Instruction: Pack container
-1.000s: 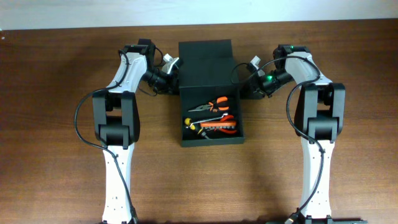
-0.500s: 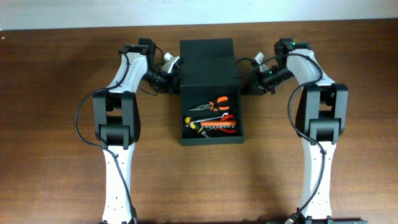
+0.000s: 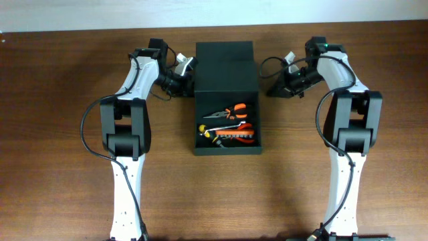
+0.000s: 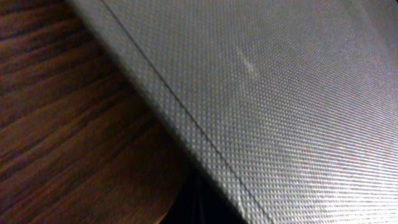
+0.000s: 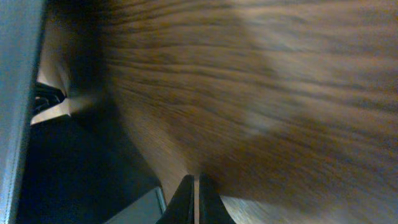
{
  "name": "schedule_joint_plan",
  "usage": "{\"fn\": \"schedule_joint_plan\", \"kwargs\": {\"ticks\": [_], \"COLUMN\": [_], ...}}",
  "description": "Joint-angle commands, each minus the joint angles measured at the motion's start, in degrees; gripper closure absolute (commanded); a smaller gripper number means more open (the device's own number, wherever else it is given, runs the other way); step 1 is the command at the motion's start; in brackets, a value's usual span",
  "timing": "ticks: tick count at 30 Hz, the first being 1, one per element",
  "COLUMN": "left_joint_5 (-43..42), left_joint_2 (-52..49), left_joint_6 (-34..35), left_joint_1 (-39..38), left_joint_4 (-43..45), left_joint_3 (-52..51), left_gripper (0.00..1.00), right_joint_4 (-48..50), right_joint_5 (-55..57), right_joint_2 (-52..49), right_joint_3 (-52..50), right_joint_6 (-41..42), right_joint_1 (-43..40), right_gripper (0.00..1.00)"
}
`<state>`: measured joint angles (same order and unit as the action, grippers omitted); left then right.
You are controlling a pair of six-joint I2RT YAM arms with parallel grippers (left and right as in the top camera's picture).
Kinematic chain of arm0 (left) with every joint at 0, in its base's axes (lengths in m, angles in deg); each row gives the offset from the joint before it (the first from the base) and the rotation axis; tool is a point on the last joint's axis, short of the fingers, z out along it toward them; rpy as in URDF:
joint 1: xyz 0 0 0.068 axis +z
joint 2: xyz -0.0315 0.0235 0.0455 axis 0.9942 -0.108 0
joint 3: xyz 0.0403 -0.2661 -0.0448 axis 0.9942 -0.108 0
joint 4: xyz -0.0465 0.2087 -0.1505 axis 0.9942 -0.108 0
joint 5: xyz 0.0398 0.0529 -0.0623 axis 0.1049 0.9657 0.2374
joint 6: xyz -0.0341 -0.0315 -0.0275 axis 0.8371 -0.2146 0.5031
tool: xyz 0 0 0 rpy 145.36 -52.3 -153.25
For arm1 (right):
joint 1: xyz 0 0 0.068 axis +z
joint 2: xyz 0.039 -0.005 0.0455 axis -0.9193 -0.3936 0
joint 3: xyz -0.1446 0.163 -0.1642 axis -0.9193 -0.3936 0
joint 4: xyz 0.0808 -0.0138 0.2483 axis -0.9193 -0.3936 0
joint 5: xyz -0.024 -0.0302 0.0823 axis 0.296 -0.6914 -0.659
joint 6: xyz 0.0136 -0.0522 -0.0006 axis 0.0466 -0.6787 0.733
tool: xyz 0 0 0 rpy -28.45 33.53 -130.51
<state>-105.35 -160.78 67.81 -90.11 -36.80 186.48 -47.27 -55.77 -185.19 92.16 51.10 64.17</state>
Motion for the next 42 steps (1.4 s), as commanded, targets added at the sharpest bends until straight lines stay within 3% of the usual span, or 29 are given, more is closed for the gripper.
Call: {"fn": "schedule_joint_plan", "kwargs": {"ticks": [1, 9, 19, 32, 42], "left_joint_5": [1.4, 3.8, 5.8, 0.3, -3.7], "left_joint_2": [-0.5, -0.5, -0.5, -0.5, -0.5], "left_joint_6": [0.7, 1.0, 6.3, 6.3, 7.7], "left_joint_1": [0.2, 0.2, 1.0, 1.0, 0.9], "left_joint_4": [0.6, 4.5, 11.3, 11.6, 9.6], "left_joint_3": [0.0, 0.0, 0.0, 3.2, 10.2], "left_gripper": [0.98, 0.98, 0.98, 0.98, 0.98], "right_joint_4": [1.0, 8.3, 14.7, 15.3, 8.5], "right_joint_5": [-2.1, -4.2, -5.4, -21.2, -21.8], "right_joint_2": [-3.4, -3.4, -3.4, -3.4, -3.4], "right_joint_3": [-1.4, -1.4, -1.4, 2.3, 11.3], "right_joint_6": [-4.9, -6.2, -2.1, -3.6, -4.2], "right_joint_1": [3.2, 6.0, 4.4, 3.8, 3.2], "right_gripper": [0.96, 0.96, 0.96, 0.96, 0.96]}}
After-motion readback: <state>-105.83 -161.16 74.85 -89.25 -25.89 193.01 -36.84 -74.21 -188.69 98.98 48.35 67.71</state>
